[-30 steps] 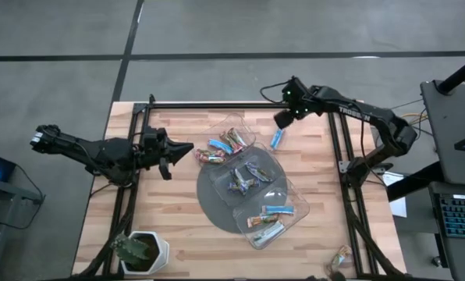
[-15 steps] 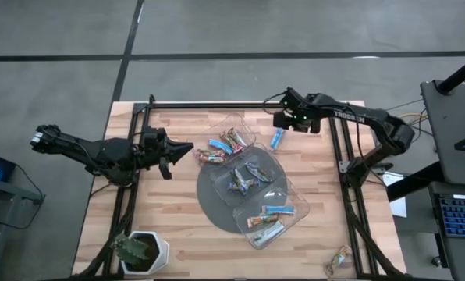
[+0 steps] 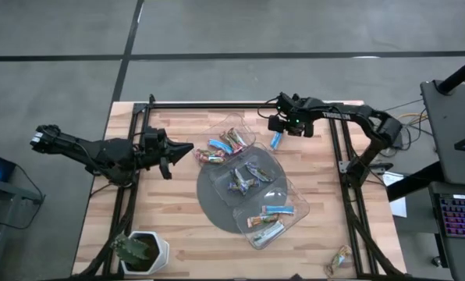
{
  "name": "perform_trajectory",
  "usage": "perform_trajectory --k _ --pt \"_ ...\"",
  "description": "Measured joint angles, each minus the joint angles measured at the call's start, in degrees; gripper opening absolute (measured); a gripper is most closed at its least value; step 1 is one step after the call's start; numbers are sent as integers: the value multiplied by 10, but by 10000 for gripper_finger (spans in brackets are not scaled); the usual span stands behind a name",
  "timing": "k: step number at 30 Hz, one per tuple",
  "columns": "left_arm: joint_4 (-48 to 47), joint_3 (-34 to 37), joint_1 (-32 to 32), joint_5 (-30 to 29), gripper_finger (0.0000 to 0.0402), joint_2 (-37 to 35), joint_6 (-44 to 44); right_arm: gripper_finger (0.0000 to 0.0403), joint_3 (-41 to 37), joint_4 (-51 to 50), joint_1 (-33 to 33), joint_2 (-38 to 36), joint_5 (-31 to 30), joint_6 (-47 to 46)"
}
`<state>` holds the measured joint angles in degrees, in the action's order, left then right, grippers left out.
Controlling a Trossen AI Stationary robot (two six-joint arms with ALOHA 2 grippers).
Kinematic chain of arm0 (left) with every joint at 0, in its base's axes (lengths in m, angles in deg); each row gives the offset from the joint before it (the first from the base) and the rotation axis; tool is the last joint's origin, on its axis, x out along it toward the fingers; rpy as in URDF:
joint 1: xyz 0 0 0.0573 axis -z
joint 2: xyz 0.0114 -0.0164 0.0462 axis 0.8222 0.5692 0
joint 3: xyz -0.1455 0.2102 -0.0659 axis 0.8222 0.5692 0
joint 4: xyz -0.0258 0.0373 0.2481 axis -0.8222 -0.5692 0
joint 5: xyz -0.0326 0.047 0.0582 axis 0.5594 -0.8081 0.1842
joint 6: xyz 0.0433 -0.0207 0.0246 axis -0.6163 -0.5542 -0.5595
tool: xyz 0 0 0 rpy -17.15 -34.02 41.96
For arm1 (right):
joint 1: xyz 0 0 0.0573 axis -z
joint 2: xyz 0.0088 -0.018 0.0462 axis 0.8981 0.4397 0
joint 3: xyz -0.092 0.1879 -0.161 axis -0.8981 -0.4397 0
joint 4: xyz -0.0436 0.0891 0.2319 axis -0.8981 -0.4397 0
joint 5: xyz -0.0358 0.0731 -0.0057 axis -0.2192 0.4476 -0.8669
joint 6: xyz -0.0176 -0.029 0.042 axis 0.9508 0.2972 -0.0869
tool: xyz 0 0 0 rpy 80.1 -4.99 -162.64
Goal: Pick and place Granola Bars by type
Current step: Put the yellow granola bar into the bottom transparent bin
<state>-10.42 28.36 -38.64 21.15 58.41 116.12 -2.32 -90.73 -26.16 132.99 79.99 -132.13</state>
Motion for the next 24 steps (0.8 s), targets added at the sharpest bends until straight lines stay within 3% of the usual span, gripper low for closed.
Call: perform_trajectory --k 10,19,24 --pt "0 0 0 0 0 0 3 171 46 5 -1 67 5 2" --pt "0 0 0 0 0 0 3 170 57 15 -7 120 47 -2" --pt "0 0 0 0 0 0 3 140 58 12 -10 118 42 -2"
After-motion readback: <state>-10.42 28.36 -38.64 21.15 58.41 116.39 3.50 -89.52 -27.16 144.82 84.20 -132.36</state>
